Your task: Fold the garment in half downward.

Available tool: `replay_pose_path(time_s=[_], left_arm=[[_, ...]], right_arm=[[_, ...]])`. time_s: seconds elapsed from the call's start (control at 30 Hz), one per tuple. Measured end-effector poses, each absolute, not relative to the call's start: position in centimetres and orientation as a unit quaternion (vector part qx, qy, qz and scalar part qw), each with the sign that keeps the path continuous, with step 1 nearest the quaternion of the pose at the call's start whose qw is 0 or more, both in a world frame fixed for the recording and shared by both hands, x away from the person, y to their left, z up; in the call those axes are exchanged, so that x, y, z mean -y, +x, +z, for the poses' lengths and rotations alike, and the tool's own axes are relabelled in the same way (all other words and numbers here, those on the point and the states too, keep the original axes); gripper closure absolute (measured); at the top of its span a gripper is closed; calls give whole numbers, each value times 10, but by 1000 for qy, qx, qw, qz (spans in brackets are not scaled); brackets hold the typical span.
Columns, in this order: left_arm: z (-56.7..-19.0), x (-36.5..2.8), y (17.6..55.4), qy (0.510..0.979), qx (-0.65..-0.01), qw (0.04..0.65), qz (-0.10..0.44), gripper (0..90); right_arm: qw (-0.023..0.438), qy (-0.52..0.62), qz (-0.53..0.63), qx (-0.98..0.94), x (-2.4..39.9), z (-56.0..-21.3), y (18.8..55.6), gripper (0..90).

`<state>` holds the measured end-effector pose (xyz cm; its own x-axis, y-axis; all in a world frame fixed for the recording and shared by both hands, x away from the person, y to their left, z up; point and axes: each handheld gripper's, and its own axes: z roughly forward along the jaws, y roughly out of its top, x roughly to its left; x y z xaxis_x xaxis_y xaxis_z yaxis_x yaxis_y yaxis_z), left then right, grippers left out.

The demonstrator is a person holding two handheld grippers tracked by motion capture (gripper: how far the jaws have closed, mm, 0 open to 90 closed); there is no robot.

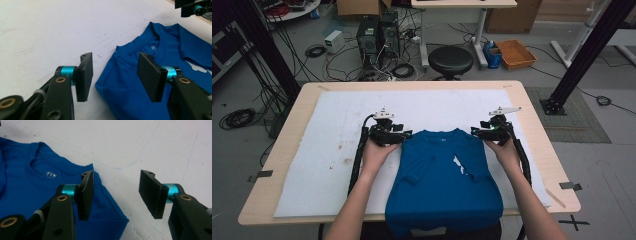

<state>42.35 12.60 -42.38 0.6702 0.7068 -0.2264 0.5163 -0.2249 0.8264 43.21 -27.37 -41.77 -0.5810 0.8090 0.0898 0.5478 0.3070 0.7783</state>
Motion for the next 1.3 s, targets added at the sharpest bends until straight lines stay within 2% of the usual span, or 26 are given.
replay_pose_path(time_s=[0.2,0.6,0.9,1.17,1.27,1.3], left_arm=[[-417,-113,432,791,-381,469,94,469],[-430,-97,442,823,-378,419,67,475],[-439,-88,441,841,-375,383,66,482],[-438,-84,436,844,-377,363,114,647],[-438,-80,433,848,-372,354,128,709],[-438,-79,433,848,-371,356,128,723]], right_arm=[[159,425,415,-789,272,-412,437,482],[122,415,387,-814,259,-431,447,549],[125,402,345,-839,249,-442,451,556],[136,389,341,-845,248,-441,450,681],[143,381,339,-848,246,-441,449,660],[147,382,339,-847,244,-442,449,590]])
